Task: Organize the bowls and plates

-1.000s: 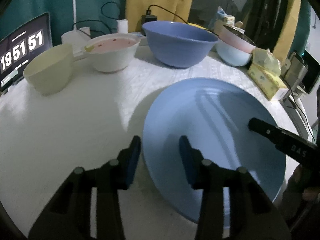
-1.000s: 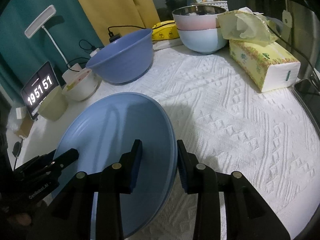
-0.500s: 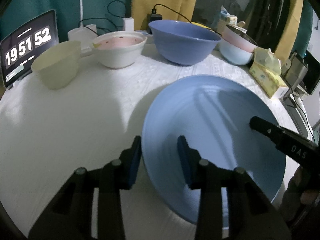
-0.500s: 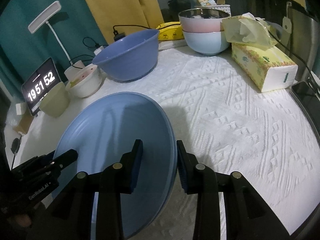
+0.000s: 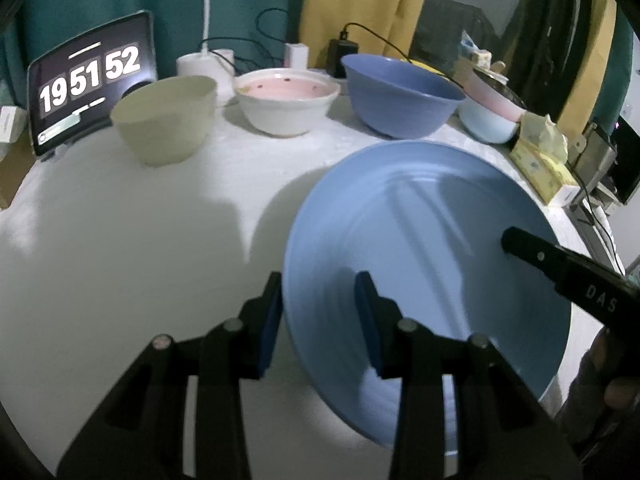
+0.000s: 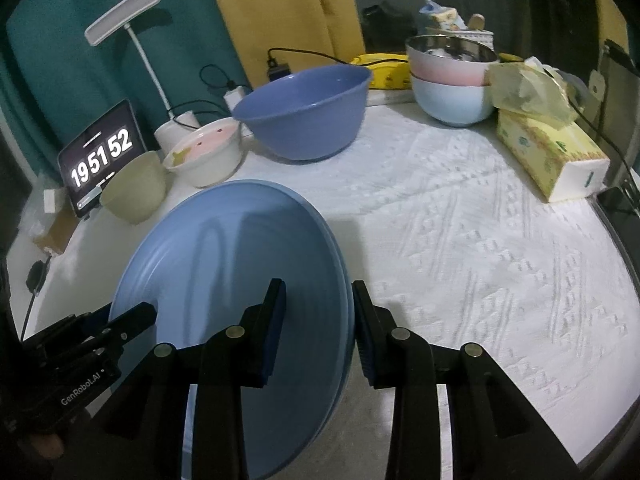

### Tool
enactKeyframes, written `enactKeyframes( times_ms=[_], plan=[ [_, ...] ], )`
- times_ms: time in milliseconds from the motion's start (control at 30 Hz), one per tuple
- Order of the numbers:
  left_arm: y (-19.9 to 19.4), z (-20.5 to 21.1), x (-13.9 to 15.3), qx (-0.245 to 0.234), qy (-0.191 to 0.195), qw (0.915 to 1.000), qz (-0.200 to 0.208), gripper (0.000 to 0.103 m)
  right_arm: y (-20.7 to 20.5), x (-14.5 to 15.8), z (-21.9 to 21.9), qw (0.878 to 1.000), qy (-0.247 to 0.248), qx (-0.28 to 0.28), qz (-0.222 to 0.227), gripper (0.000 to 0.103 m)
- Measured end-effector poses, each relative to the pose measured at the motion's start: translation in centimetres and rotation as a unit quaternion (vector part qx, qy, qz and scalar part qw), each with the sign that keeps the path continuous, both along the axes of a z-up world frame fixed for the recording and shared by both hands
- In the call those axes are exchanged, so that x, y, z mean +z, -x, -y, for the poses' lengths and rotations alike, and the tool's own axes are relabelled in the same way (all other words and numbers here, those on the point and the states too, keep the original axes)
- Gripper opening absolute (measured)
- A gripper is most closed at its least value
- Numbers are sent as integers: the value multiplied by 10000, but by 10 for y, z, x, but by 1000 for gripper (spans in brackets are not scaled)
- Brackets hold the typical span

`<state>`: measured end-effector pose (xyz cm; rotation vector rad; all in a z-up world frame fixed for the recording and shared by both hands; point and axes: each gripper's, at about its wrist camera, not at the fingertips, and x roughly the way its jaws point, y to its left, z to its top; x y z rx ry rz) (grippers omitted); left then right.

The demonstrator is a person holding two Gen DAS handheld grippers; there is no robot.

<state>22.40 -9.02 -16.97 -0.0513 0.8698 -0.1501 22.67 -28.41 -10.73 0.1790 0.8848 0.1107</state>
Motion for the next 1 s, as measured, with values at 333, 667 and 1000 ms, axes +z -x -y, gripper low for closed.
enactKeyframes(
  times_ms=[333,667,1000],
  plan=[
    [7,-46,0,287,150,9995,22,37,-7,1,-47,9994,139,306,1,35],
    [10,-98,1,671,169,9976,24,37,-17,-6,-99,9976,141,682,-50,35],
    [14,-140,-4,1025,183,9946,-46,37,-30,-16,-141,9945,151,1013,-216,35]
  ],
)
